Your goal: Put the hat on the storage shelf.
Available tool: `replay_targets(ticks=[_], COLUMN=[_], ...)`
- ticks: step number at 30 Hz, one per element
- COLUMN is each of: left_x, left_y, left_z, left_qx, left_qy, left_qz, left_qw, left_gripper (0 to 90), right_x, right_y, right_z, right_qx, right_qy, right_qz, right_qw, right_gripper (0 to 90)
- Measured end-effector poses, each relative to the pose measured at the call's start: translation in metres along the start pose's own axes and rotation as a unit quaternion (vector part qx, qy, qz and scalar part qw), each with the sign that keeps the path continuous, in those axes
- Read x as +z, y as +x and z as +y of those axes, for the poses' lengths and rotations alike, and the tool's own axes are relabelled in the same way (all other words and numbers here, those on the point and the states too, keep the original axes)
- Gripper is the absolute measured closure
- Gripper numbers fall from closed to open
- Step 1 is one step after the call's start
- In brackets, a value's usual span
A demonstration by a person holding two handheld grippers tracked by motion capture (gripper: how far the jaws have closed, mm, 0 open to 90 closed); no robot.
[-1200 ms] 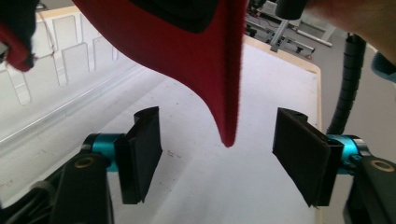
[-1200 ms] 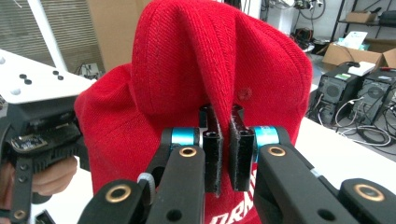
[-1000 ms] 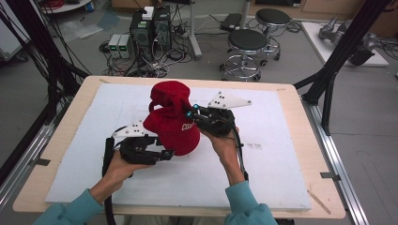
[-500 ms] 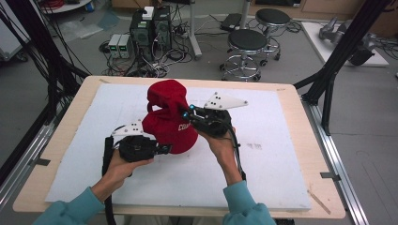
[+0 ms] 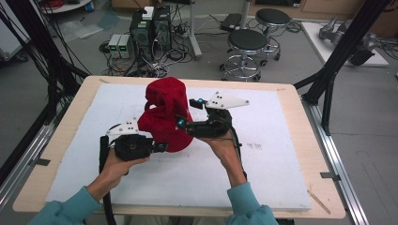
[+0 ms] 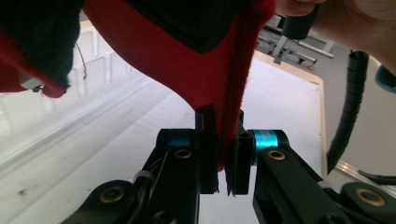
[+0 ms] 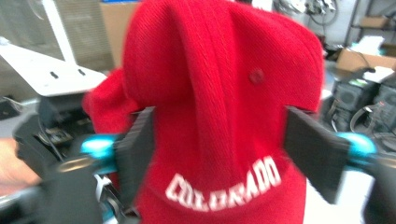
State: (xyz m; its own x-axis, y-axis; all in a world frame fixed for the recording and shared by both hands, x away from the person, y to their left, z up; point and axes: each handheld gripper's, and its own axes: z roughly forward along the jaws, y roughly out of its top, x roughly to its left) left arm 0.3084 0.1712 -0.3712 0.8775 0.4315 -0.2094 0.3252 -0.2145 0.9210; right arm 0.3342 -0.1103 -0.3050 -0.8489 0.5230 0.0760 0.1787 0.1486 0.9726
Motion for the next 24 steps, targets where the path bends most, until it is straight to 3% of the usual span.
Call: replay_targets(ticks=[2,8,12,17,24], left_x=[-0.004,-0.017,-0.025,-0.032,-0.032], left_y=[0.002,0.010,0.015,0.023,0.035], left_z=[0.002,0.014,0.026,0.040,0.050], left_qx=[-0.001,0.019,0.039,0.056,0.061], left_qy=[-0.004,-0.003,0.000,-0.002,-0.003], left_qz=[0.004,0.035,0.057,0.089,0.109], left_qw=[1.0000,0.9992,0.9976,0.9944,0.9922], left_gripper=[85.0,85.0,85.0,85.0,85.3], right_x=[-0.003,-0.014,-0.029,-0.044,-0.076], right_y=[0.000,-0.001,-0.004,-0.009,-0.015], right_z=[-0.001,-0.002,-0.011,-0.021,-0.041], right_qx=[-0.001,-0.017,-0.020,-0.017,-0.007], right_qy=[0.012,0.025,0.035,0.040,0.045], right_qz=[-0.018,-0.029,-0.048,-0.056,-0.078], right_qw=[0.9998,0.9991,0.9981,0.9975,0.9960], right_gripper=[10.3,10.2,10.2,10.2,10.2])
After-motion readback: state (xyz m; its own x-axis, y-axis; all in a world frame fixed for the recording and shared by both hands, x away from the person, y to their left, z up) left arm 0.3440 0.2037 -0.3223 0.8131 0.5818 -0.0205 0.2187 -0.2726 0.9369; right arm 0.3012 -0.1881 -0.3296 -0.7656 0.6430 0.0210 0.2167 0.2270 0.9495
